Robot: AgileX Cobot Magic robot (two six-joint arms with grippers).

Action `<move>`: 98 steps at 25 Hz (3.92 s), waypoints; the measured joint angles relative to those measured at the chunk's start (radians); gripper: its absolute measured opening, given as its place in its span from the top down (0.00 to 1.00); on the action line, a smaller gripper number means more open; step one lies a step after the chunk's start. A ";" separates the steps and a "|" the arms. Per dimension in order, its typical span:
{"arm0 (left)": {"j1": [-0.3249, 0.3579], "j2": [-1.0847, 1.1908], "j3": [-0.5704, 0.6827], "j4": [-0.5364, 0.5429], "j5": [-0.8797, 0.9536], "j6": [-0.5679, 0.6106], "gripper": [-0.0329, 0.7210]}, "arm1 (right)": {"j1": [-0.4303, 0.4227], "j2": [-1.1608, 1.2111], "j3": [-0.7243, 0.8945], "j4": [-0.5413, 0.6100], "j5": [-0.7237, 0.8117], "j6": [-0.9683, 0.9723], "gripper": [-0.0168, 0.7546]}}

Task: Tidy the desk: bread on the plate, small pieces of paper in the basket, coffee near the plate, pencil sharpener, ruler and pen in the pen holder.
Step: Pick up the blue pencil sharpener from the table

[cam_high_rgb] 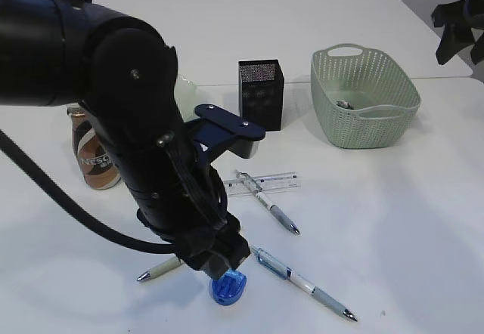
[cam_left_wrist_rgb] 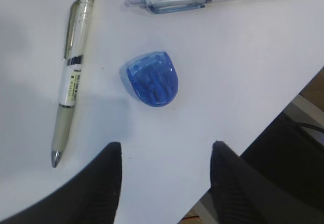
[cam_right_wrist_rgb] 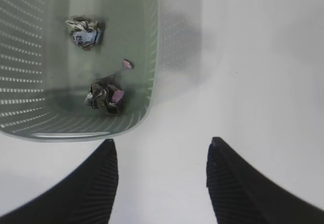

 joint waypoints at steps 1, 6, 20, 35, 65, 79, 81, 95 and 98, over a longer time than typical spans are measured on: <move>0.000 0.011 -0.013 0.000 -0.002 -0.002 0.43 | -0.006 0.006 0.000 0.005 0.004 0.000 0.41; -0.004 0.060 -0.052 0.010 -0.018 -0.019 0.43 | -0.008 0.010 0.000 0.015 0.016 0.000 0.41; -0.004 0.136 -0.052 0.000 -0.064 -0.110 0.38 | -0.009 0.010 0.000 0.045 0.016 -0.004 0.41; -0.004 0.202 -0.052 0.004 -0.055 -0.352 0.38 | -0.009 0.010 0.000 0.051 0.016 -0.008 0.41; -0.009 0.206 -0.101 0.063 -0.040 -0.427 0.40 | -0.009 0.010 0.000 0.061 0.048 -0.012 0.41; -0.075 0.294 -0.115 0.168 -0.026 -0.527 0.40 | -0.009 0.010 0.000 0.109 0.048 -0.012 0.41; -0.075 0.297 -0.115 0.170 -0.026 -0.530 0.40 | -0.009 0.010 0.000 0.116 0.048 -0.012 0.41; -0.075 0.301 -0.115 0.175 -0.090 -0.537 0.40 | -0.009 0.010 0.000 0.137 0.048 -0.030 0.41; -0.075 0.301 -0.115 0.179 -0.098 -0.539 0.40 | -0.009 0.010 0.000 0.140 0.048 -0.031 0.41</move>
